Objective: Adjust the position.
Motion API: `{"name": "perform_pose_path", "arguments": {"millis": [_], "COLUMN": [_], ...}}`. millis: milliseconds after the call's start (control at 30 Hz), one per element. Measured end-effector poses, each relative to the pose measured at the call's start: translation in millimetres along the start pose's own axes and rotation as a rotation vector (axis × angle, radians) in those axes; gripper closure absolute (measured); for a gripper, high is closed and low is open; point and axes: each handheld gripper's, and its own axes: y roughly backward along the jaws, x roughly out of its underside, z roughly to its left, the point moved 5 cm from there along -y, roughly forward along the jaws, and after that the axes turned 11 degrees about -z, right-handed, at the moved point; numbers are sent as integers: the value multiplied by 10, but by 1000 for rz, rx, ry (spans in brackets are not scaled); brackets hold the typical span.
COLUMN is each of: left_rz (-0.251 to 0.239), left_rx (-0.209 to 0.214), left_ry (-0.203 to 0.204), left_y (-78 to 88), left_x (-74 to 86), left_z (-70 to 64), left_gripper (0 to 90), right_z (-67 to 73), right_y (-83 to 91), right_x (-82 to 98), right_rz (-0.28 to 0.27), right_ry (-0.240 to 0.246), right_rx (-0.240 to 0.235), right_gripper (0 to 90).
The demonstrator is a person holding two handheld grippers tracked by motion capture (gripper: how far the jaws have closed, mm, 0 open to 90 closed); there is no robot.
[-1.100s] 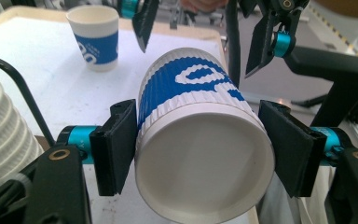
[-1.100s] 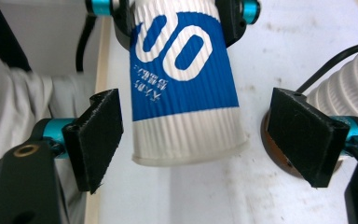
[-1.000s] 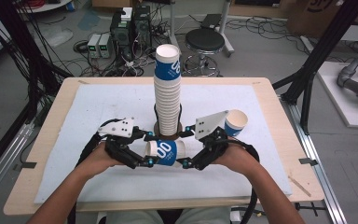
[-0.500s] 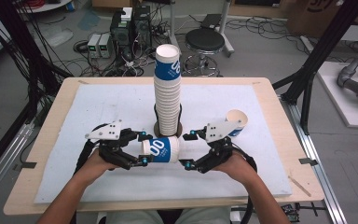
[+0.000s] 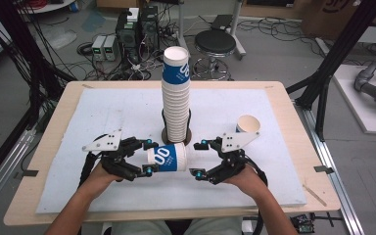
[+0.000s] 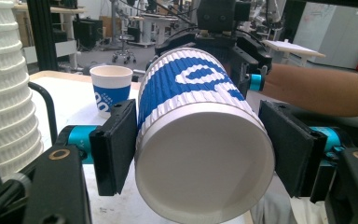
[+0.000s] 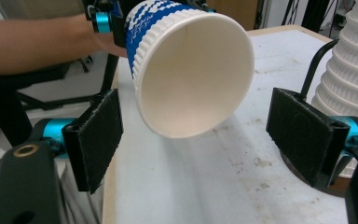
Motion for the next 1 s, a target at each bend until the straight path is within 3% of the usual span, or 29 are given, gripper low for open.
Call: {"name": "perform_pose_path", "arguments": {"millis": [700, 1000], "left_rz": [-16, -7], "left_rx": [77, 77], "left_ry": [3, 12], "left_y": [-115, -118], "left_x": [38, 56], "left_z": [-82, -85], "left_gripper": [304, 309], "right_z": [42, 41], "right_y": [-164, -137], "right_x": [99, 91], "right_rz": [-22, -15], "right_ry": [-85, -46], "right_rx": [-112, -120], "right_gripper": [169, 241]}}
